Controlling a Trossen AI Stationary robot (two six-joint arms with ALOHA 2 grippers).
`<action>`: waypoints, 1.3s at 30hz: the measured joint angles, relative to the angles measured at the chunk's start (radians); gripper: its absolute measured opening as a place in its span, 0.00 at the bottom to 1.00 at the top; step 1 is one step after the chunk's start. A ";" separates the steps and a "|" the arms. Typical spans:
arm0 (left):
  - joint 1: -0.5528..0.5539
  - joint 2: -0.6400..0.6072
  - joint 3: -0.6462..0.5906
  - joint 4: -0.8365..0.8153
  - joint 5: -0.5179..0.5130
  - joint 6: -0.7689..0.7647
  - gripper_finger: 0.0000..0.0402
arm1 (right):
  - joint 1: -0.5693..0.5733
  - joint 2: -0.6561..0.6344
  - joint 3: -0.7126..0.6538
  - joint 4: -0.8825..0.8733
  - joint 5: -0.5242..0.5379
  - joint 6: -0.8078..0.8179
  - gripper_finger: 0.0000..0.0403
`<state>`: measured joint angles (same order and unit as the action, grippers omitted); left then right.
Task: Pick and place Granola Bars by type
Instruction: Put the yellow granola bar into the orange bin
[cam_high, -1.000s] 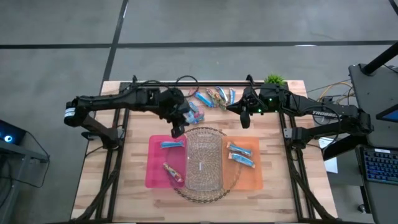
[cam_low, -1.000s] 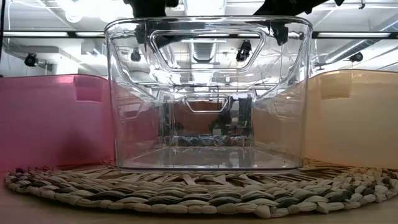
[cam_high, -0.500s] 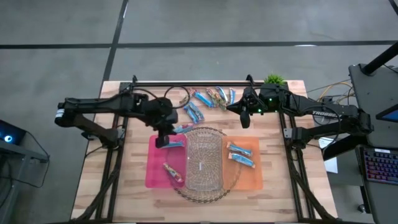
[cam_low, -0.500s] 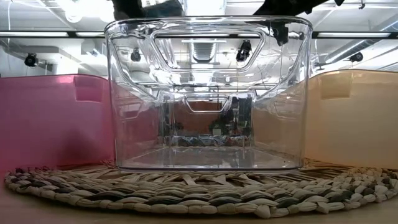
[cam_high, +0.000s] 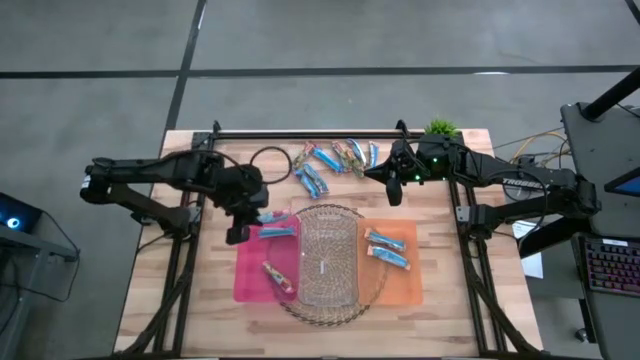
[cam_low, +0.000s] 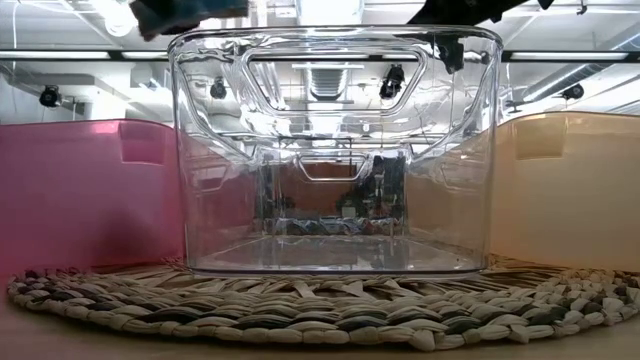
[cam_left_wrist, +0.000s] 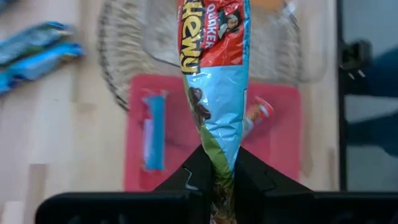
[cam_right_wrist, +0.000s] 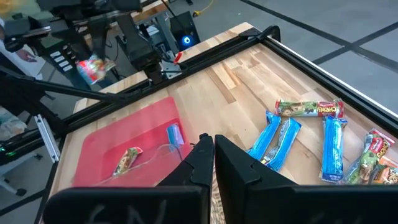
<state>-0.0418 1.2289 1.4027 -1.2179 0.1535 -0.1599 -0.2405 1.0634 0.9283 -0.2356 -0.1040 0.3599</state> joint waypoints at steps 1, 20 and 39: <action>-0.008 0.001 -0.001 -0.006 0.013 0.004 0.06 | 0.000 0.000 0.000 0.000 0.000 0.000 0.02; -0.034 0.036 -0.254 0.156 0.162 -0.021 0.07 | 0.000 0.000 0.000 0.000 0.000 0.008 0.02; -0.032 0.045 -0.397 0.251 0.132 -0.057 0.32 | 0.000 0.000 0.000 0.000 0.000 0.031 0.02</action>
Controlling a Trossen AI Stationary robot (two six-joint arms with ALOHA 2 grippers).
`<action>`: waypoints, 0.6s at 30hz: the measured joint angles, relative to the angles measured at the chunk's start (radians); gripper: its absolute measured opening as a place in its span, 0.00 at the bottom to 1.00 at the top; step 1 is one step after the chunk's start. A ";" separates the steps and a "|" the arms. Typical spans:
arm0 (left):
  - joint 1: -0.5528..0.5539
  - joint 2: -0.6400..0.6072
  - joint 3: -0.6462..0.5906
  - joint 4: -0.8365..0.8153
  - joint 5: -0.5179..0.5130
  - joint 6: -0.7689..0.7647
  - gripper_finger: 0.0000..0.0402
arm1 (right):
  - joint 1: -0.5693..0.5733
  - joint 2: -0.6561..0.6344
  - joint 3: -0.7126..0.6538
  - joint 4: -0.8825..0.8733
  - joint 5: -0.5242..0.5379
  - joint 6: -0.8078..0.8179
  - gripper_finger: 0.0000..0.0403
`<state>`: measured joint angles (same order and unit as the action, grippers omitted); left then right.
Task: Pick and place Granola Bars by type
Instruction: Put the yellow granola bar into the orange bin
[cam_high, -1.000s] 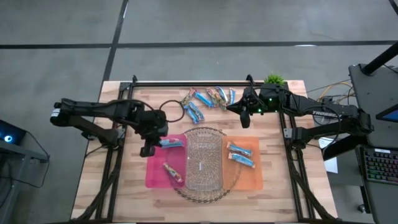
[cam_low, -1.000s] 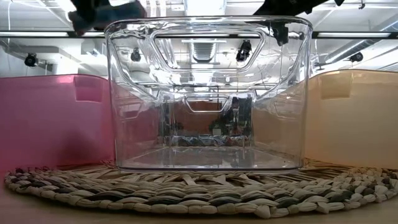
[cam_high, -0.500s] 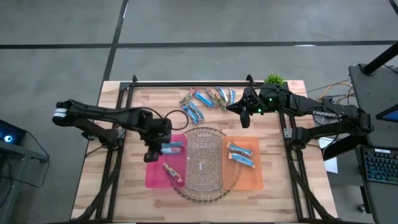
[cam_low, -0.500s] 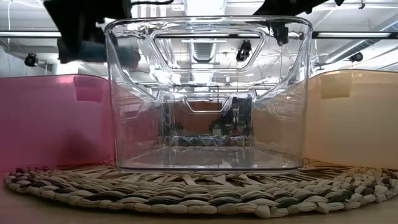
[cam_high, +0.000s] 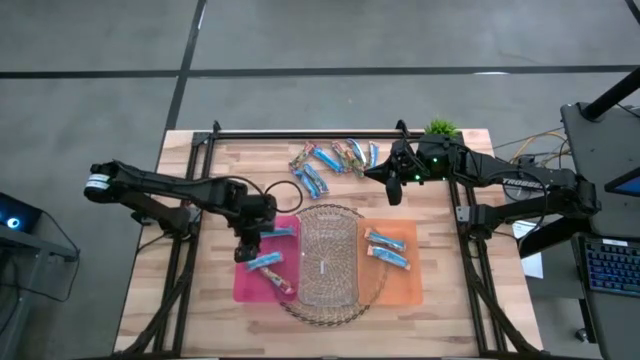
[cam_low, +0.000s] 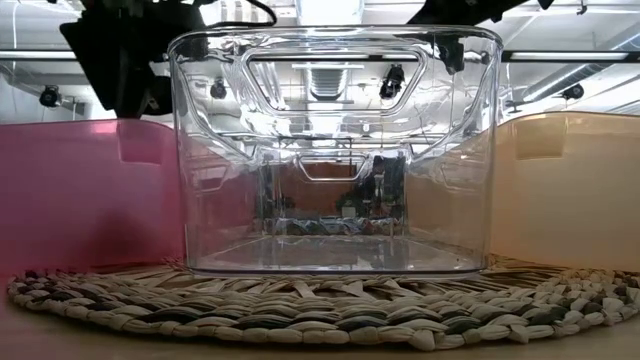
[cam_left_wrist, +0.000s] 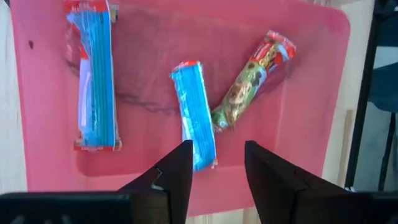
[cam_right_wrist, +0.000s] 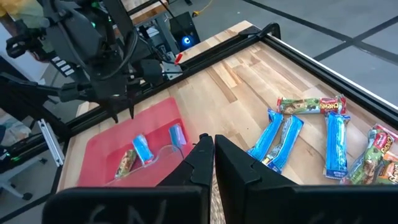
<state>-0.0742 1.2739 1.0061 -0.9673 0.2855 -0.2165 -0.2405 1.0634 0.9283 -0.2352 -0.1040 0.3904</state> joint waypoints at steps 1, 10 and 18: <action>0.000 0.000 0.003 0.000 0.000 -0.001 0.32 | 0.000 0.000 0.000 0.000 0.000 0.000 0.02; 0.000 0.000 0.019 0.020 -0.010 0.001 0.32 | 0.000 0.000 0.000 0.000 0.000 0.001 0.02; 0.000 0.000 0.026 0.025 -0.050 0.047 0.22 | 0.000 0.000 0.000 0.000 0.000 0.000 0.02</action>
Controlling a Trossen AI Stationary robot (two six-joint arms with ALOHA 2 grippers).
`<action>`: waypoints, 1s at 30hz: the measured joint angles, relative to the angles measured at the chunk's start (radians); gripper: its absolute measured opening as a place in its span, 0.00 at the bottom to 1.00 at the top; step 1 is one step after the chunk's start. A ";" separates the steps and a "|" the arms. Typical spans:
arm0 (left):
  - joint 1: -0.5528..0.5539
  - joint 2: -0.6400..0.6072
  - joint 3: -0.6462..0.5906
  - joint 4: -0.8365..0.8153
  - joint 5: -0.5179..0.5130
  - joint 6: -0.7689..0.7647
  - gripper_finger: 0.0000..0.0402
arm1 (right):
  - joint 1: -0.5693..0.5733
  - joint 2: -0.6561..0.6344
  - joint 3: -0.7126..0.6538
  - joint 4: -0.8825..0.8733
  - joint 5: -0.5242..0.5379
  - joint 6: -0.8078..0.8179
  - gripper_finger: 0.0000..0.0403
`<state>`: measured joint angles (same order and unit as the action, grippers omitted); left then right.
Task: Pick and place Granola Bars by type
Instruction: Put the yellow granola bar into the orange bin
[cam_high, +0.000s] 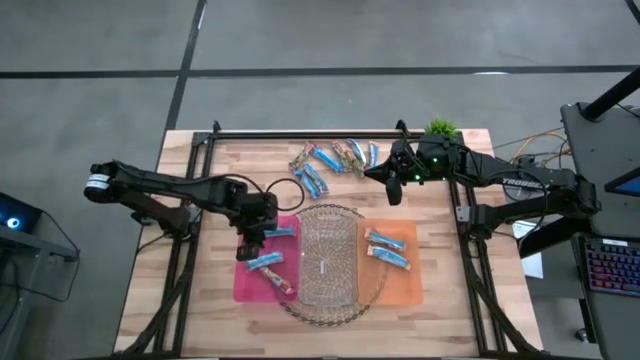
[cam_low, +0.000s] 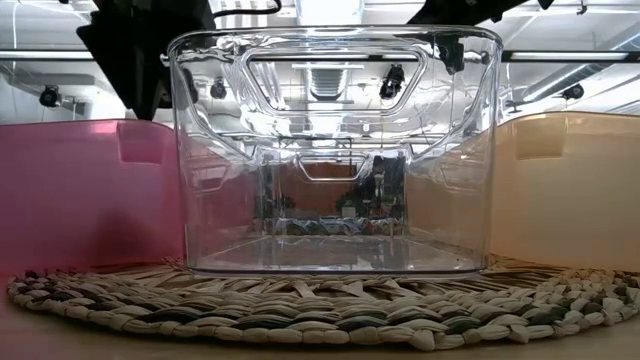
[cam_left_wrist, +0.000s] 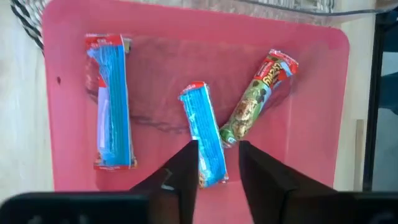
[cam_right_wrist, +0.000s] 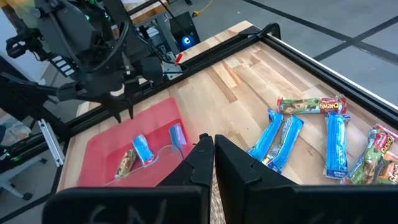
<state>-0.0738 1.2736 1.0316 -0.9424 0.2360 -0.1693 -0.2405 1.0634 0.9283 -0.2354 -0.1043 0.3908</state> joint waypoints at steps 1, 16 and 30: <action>0.000 0.000 0.004 0.000 -0.001 0.003 0.18 | 0.000 0.000 0.000 0.000 0.000 0.000 0.02; 0.036 0.000 0.109 0.035 -0.153 -0.001 0.00 | 0.000 0.000 0.000 0.000 0.000 -0.050 0.02; 0.191 -0.076 0.127 0.379 -0.157 0.078 0.00 | 0.000 0.000 0.000 -0.001 0.000 -0.050 0.02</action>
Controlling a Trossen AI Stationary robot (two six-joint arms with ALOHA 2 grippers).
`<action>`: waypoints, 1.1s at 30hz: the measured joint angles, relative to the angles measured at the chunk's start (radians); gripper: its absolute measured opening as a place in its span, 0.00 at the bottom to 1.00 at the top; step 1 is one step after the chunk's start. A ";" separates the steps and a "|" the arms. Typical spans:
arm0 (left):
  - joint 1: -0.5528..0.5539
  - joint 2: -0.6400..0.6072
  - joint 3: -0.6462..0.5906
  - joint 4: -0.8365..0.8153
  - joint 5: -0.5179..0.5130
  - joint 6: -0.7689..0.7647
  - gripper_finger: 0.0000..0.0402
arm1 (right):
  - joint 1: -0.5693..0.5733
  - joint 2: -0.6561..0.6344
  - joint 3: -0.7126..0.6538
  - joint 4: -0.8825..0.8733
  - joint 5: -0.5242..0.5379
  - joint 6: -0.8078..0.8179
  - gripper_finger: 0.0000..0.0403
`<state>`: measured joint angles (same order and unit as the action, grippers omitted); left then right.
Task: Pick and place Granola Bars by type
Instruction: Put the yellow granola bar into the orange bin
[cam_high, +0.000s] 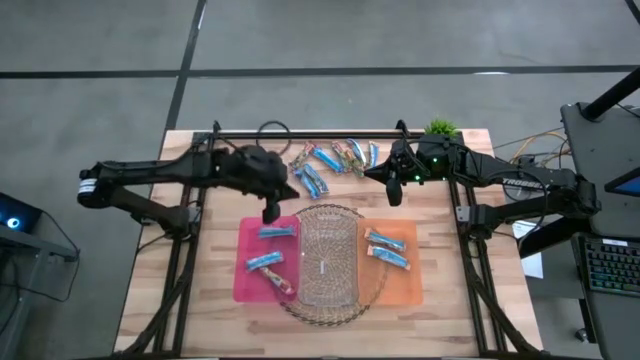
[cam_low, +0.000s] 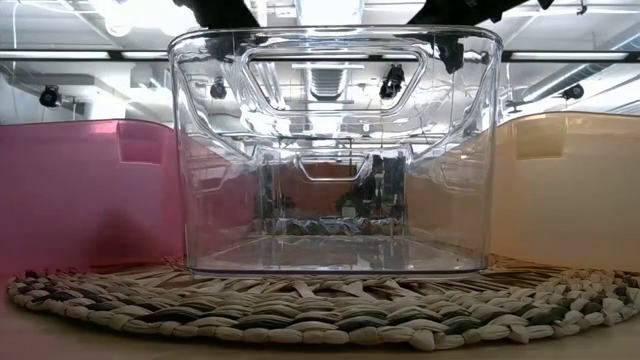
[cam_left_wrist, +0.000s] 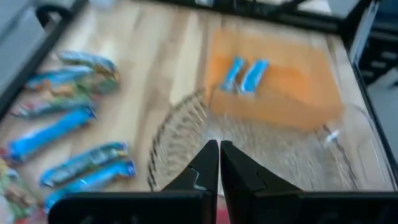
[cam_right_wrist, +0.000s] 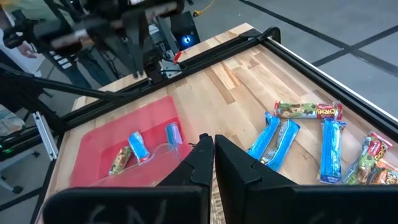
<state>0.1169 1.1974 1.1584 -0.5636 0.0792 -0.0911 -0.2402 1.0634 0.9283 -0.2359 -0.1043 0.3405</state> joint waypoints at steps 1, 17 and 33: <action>0.008 -0.009 0.000 0.015 0.001 0.011 0.00 | 0.000 0.000 0.000 0.000 0.000 0.000 0.02; 0.048 -0.222 -0.231 0.360 0.016 -0.007 0.00 | 0.000 0.000 0.000 -0.023 0.003 0.015 0.02; 0.056 -0.378 -0.362 0.371 -0.001 -0.074 0.00 | -0.138 0.013 0.000 -0.031 0.077 0.208 0.02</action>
<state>0.1730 0.8196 0.7959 -0.1923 0.0782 -0.1650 -0.3785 1.0763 0.9283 -0.2666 -0.0275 0.5481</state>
